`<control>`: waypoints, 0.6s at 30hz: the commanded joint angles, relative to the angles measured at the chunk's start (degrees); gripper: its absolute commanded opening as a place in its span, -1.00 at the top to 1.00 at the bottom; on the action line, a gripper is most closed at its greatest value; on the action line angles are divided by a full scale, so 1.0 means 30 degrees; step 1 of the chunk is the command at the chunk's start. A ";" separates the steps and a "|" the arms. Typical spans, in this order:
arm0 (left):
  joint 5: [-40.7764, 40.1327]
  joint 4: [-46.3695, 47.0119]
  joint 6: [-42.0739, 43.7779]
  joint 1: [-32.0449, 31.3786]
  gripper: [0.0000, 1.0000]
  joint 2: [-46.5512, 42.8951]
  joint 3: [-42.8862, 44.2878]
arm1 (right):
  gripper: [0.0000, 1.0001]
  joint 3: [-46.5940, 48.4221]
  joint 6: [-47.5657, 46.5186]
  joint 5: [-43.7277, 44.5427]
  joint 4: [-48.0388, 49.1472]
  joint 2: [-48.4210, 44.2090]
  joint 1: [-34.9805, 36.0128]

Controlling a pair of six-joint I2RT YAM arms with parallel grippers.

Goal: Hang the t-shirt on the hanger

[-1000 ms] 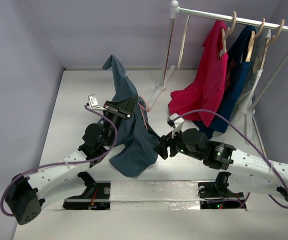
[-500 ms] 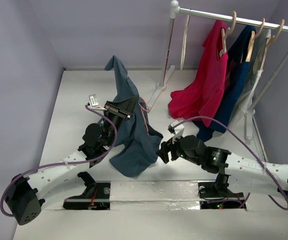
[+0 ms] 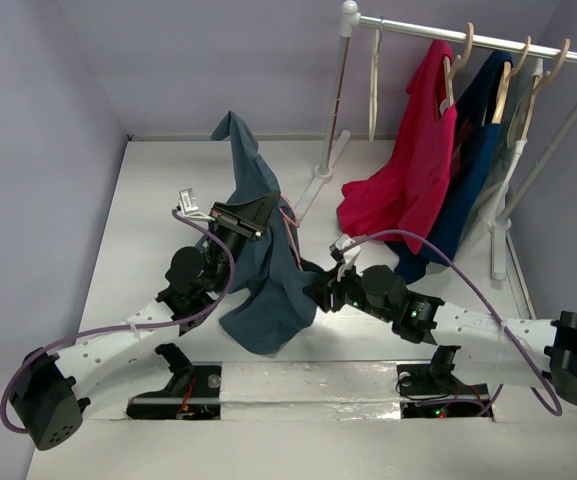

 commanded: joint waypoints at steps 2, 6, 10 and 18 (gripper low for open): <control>0.0238 0.1938 -0.0206 0.0024 1.00 -0.0287 -0.0065 | 0.35 0.0431 -0.0569 -0.0027 0.2458 -0.0447 -0.0022; 0.0062 0.2201 -0.0322 0.0024 1.00 -0.0053 -0.0357 | 0.51 0.1076 -0.0658 -0.0321 0.2223 -0.0682 -0.0022; 0.0149 0.2495 -0.0469 0.0024 1.00 0.0269 -0.0359 | 0.53 0.1545 -0.0570 -0.0585 0.2515 -0.0419 -0.0022; 0.0354 0.2729 -0.0879 0.0024 1.00 0.0358 -0.0475 | 0.46 0.3038 -0.1155 0.0557 0.2311 0.1248 -0.0022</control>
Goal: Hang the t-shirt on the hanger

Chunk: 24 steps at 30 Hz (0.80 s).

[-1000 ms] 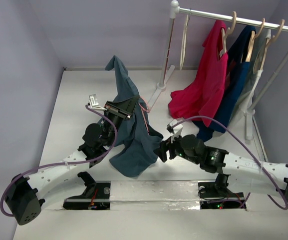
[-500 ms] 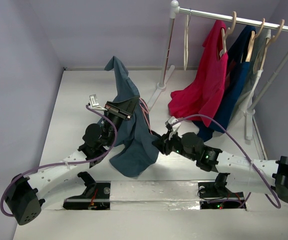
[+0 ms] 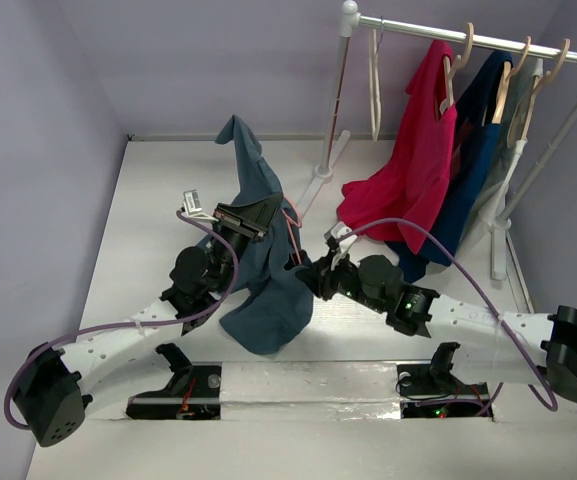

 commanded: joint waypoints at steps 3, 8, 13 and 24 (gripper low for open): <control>0.0347 0.2365 -0.0581 0.0024 1.00 -0.0071 -0.0177 | 0.47 0.1926 -0.0842 0.0855 0.1349 0.1042 -0.0022; 0.0172 0.2249 -0.0553 -0.0152 1.00 -0.0013 -0.0177 | 0.50 0.2660 -0.1253 0.1793 0.1555 0.1395 -0.0022; 0.0084 0.2307 -0.0641 -0.0326 1.00 0.0163 -0.0235 | 0.50 0.3362 -0.1605 0.1795 0.1438 0.1541 -0.0022; -0.0092 0.2278 -0.0728 -0.0327 1.00 0.0281 -0.0235 | 0.62 0.4623 -0.2015 0.2058 0.1467 0.2507 -0.0022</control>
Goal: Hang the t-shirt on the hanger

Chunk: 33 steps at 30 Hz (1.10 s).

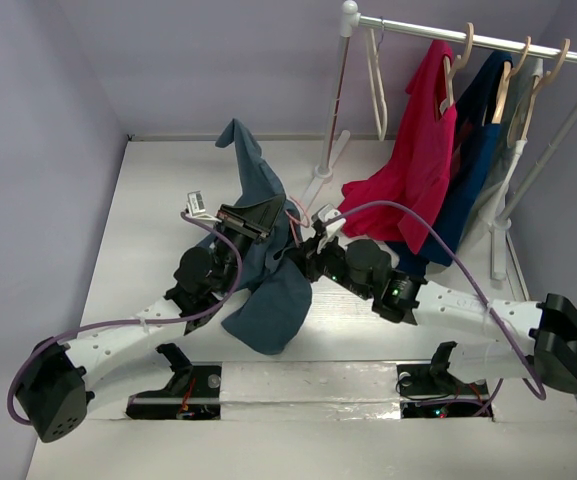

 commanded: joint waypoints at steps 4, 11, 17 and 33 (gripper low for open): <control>-0.0180 0.0915 0.0102 -0.0277 1.00 -0.0609 0.0004 | 0.99 0.0793 -0.0150 0.0748 0.1139 -0.0449 -0.0022; -0.1819 -0.4533 0.3673 -0.0277 -0.17 -0.1956 0.1878 | 1.00 -0.0087 0.1490 -0.0597 -0.4794 -0.4017 -0.0022; -0.3051 -0.7669 0.6193 0.0423 -0.37 -0.2222 0.3840 | 1.00 -0.0938 0.2868 -0.2327 -0.9196 -0.7801 -0.0022; 0.2217 -0.4482 0.9096 0.3766 -0.05 -0.0375 0.2205 | 1.00 0.0086 0.4334 -0.1714 -1.3977 -1.2230 -0.0022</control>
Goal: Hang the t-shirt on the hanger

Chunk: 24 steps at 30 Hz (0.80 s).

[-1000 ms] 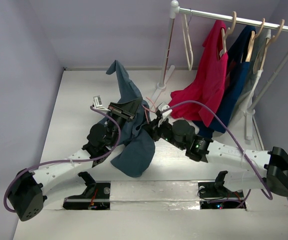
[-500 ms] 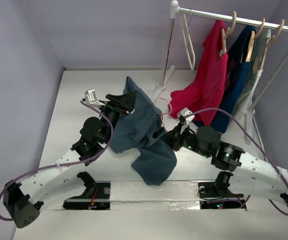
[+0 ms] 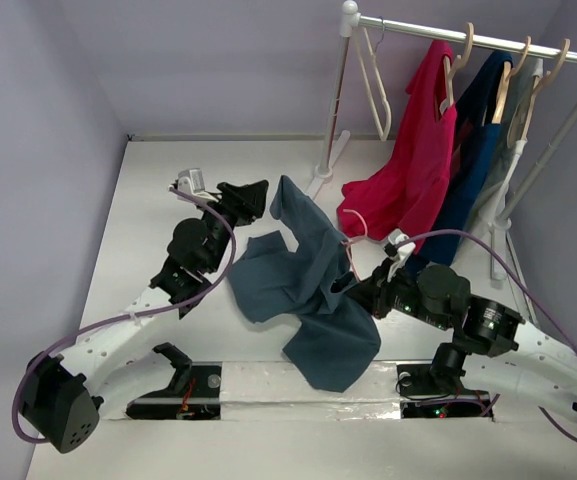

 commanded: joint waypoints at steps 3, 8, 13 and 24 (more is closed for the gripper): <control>0.2491 0.2699 0.2237 0.0014 0.06 -0.0339 -0.1341 | 1.00 0.1917 0.0254 0.0619 -0.0699 -0.0537 -0.0022; 0.3986 0.1938 0.3381 0.0014 -0.02 0.1328 -0.0435 | 1.00 0.2298 0.0224 0.0619 -0.0788 -0.0742 -0.0022; 0.3932 0.2173 0.3938 0.0014 -0.05 0.2882 0.0179 | 1.00 0.2416 0.0254 0.0502 -0.0817 -0.0830 -0.0022; 0.3463 0.1881 0.4729 0.0014 0.71 0.4640 0.1850 | 1.00 0.2504 0.0371 0.0678 -0.1110 -0.1357 -0.0022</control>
